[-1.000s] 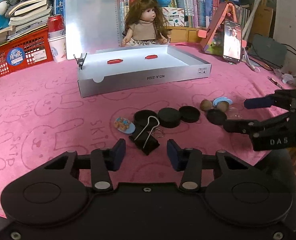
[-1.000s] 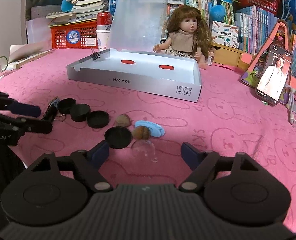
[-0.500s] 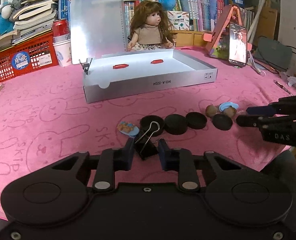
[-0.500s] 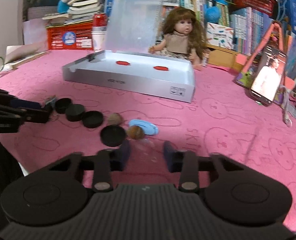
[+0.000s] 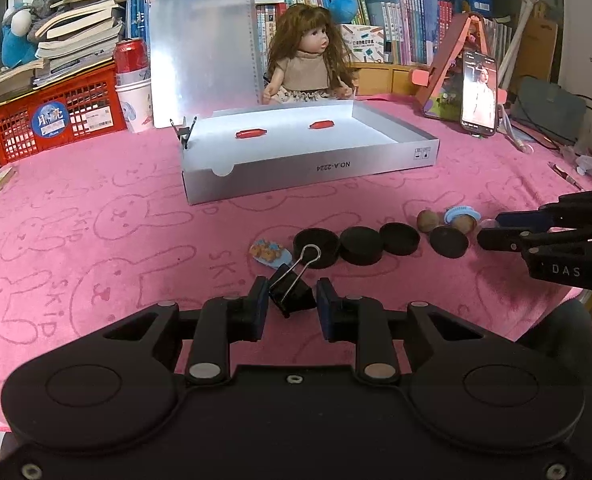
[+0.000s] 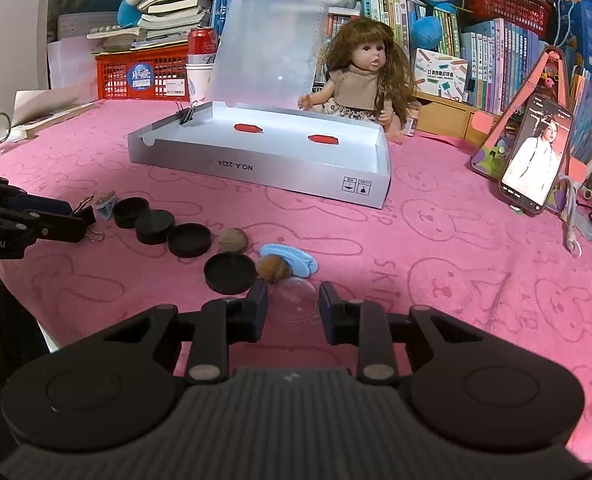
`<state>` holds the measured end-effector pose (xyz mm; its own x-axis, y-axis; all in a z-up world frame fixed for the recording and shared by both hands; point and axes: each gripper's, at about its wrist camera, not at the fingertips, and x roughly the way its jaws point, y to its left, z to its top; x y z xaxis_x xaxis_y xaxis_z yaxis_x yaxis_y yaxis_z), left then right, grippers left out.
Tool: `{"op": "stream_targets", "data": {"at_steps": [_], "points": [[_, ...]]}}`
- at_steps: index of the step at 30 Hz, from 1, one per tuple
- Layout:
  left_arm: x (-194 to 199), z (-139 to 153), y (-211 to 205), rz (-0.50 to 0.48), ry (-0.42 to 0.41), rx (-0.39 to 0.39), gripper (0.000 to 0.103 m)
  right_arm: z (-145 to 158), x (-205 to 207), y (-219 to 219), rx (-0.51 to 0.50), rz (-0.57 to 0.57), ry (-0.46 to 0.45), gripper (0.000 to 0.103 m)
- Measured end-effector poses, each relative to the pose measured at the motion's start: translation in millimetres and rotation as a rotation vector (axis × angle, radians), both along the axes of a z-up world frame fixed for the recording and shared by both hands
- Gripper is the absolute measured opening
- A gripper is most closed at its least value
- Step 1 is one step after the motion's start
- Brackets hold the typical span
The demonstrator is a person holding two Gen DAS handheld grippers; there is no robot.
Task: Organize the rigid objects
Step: 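Close the left tool on the black binder clip, then lift the black binder clip off the cloth with the left tool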
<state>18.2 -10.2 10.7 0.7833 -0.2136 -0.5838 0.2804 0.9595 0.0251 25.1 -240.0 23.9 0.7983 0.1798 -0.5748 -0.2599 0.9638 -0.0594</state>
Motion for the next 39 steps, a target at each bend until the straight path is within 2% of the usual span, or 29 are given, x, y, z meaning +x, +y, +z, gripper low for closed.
{"op": "stream_targets", "data": {"at_steps": [6, 14, 17, 28, 30, 31, 39], "points": [[0.8, -6.8, 0.3, -0.004, 0.016, 0.034, 0.025, -2.7, -2.1, 2.3, 0.0, 0.009, 0.009, 0.033], [-1.6, -5.6, 14.6, 0.024, 0.019, 0.055, 0.033, -3.5, -1.5, 0.6, 0.016, 0.003, 0.014, 0.033], [-0.5, -5.7, 23.1, 0.051, 0.025, 0.051, 0.037, -3.6, -1.2, 0.2, 0.017, 0.002, 0.014, 0.033], [8.3, -1.6, 49.8, 0.189, 0.038, 0.054, 0.037, -3.1, 0.0, -3.6, 0.019, -0.012, 0.021, 0.039], [10.3, -1.0, 53.5, 0.196, 0.045, 0.055, 0.037, -3.2, 0.0, -4.2, 0.018, -0.013, 0.021, 0.049], [10.6, -0.6, 55.4, 0.2, 0.048, 0.053, 0.038, -3.3, 0.0, -4.2, 0.018, -0.013, 0.021, 0.05], [12.8, -0.6, 72.0, 0.284, 0.051, 0.064, 0.04, -3.5, 0.4, -5.7, 0.015, -0.021, 0.02, 0.051]]}}
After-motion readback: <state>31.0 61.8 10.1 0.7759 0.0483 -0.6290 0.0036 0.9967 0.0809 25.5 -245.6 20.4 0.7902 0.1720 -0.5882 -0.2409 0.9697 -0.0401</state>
